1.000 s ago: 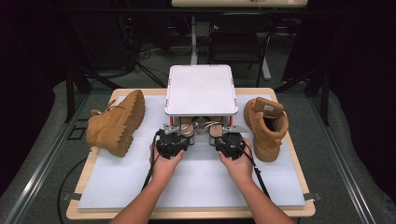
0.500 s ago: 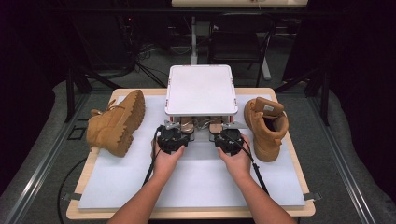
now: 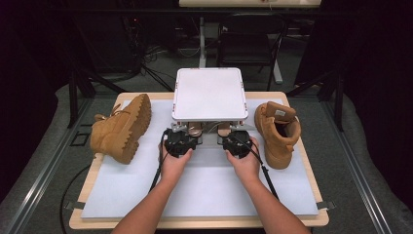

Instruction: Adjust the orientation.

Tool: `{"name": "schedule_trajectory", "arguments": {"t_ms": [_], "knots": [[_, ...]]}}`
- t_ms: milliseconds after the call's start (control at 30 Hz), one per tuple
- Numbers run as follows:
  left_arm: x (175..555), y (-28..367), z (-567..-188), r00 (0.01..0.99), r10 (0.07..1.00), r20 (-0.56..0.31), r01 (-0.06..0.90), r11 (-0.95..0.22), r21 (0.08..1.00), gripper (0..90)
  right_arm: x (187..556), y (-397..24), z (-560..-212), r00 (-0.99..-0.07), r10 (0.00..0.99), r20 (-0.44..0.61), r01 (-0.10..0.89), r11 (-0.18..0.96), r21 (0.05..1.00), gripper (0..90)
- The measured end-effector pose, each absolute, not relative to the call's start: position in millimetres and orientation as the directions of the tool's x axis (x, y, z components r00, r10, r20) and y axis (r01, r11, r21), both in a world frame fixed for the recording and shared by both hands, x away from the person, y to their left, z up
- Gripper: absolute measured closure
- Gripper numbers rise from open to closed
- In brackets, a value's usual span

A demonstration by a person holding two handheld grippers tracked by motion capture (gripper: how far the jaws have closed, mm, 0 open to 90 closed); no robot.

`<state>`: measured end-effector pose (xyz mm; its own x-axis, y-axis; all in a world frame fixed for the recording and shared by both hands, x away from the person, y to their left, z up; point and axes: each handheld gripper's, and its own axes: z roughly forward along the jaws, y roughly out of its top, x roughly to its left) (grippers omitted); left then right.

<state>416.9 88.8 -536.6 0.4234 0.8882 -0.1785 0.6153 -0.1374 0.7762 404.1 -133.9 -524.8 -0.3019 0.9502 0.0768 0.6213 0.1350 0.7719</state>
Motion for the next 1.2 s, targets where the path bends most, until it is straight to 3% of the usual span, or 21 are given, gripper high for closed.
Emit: {"name": "schedule_trajectory", "arguments": {"t_ms": [500,767,933,1200], "knots": [[395,100,-534,0.428,0.888,-0.171,0.609,-0.143,0.78,58.8,401,-135,-527,-0.302,0.95,0.082,0.619,0.129,0.774,63.0],[379,116,-531,0.432,0.886,-0.17,0.623,-0.157,0.767,58.8,377,-142,-526,-0.337,0.939,0.065,0.622,0.171,0.764,57.4],[361,128,-531,0.455,0.876,-0.16,0.626,-0.187,0.758,63.4,355,-151,-523,-0.381,0.922,0.07,0.62,0.199,0.759,55.5],[338,149,-537,0.465,0.875,-0.131,0.632,-0.225,0.742,61.8,325,-169,-521,-0.417,0.903,0.103,0.624,0.202,0.755,60.6]]}}
